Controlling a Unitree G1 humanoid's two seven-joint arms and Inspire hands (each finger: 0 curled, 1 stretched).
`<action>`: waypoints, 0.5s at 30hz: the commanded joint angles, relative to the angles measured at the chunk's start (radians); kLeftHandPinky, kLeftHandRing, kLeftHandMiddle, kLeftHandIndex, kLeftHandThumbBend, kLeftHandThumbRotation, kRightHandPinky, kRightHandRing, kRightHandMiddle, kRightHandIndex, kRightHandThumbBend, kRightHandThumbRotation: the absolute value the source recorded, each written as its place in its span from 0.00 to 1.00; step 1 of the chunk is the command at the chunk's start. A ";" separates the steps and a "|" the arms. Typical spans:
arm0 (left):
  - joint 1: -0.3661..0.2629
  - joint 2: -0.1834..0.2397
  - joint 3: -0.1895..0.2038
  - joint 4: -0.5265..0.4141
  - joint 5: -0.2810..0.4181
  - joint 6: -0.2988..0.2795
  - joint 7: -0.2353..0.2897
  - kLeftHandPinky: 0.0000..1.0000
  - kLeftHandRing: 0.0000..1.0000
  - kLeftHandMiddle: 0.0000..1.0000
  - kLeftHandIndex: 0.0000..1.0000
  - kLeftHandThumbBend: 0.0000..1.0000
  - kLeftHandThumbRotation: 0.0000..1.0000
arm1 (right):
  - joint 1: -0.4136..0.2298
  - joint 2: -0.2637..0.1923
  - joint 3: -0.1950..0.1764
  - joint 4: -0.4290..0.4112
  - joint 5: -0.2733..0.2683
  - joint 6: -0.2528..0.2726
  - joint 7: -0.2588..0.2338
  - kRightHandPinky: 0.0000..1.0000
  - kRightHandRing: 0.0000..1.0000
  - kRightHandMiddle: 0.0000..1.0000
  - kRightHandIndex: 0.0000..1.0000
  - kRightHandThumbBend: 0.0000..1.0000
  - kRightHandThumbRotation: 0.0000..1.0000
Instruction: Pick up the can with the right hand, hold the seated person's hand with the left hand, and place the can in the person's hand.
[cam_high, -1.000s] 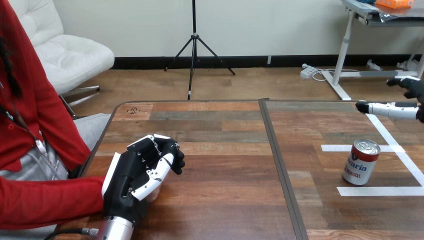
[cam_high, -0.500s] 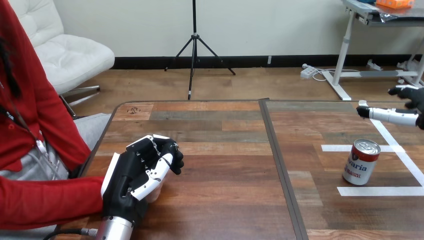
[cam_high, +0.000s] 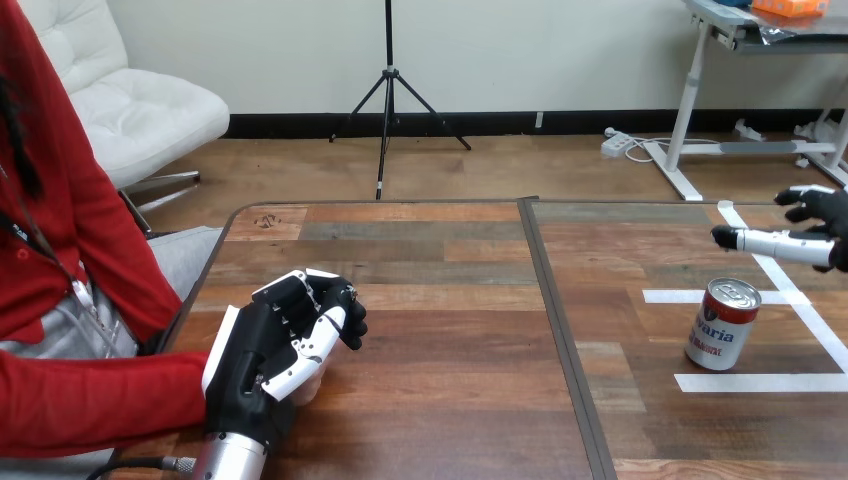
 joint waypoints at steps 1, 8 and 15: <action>-0.072 0.013 -0.003 -0.016 0.005 -0.006 -0.001 0.37 0.43 0.45 0.43 0.33 0.07 | -0.013 0.027 0.009 0.000 0.007 0.005 0.000 0.69 0.85 0.89 0.89 1.00 0.60; -0.072 0.013 -0.003 -0.019 0.005 0.002 0.003 0.37 0.43 0.45 0.43 0.33 0.07 | -0.010 0.041 0.021 0.004 0.001 0.008 0.011 0.69 0.85 0.89 0.88 1.00 0.60; -0.076 0.014 -0.004 -0.013 0.007 -0.005 0.000 0.37 0.43 0.45 0.43 0.32 0.07 | -0.005 0.050 0.040 0.006 -0.006 0.006 0.007 0.67 0.83 0.89 0.88 1.00 0.60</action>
